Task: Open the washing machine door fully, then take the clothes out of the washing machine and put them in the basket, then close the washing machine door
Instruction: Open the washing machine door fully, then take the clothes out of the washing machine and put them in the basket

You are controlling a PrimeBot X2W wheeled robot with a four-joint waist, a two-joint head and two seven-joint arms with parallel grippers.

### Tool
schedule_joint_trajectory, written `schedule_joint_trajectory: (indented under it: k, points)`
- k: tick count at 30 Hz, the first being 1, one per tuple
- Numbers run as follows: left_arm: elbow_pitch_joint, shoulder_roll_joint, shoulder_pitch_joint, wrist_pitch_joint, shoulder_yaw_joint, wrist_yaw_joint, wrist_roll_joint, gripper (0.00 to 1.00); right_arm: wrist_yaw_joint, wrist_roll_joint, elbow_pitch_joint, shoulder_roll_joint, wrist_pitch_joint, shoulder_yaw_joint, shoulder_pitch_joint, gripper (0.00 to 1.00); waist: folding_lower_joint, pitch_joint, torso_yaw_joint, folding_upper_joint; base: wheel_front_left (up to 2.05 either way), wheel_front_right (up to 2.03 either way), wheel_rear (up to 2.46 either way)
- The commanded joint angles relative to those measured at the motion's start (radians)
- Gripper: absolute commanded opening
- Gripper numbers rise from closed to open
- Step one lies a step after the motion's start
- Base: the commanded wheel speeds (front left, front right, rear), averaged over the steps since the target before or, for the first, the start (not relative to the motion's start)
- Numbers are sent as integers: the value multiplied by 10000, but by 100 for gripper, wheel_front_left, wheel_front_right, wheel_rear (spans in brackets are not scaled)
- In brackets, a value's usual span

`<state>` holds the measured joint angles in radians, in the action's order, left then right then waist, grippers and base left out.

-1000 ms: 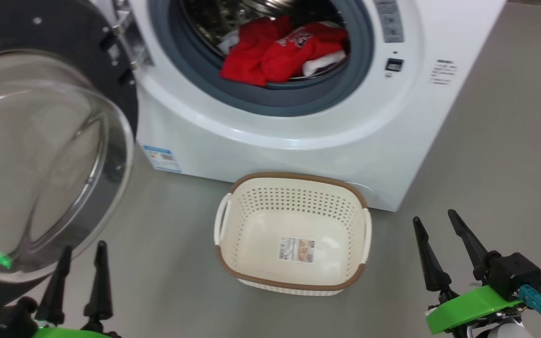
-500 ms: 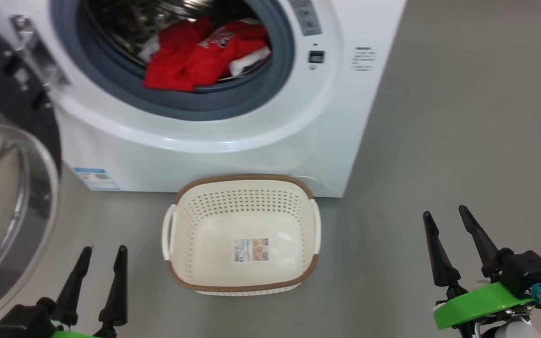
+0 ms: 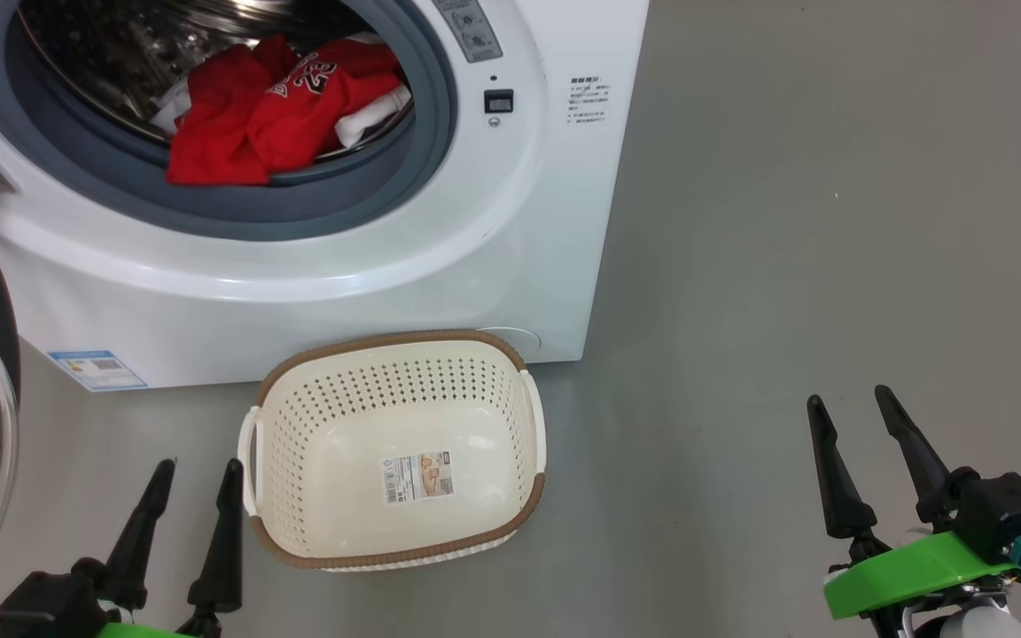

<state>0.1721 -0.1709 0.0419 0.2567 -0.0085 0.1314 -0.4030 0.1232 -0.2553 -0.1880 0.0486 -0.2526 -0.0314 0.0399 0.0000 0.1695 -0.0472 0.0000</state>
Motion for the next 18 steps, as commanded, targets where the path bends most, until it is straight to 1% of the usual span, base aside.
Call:
schedule_joint_trajectory:
  k: [1, 18]
  points:
    - [-277, -235, 318, 51, 305, -8, 72, 100, 75, -129, 274, 17, -92, 144, -83, 100, 0, -7, -31, 0, 0, 0, 0]
    - [-340, -248, 414, 51, 337, -8, -67, 100, 75, -152, 320, 16, -92, 81, 15, 100, 0, 107, 215, 0, 0, 0, 0]
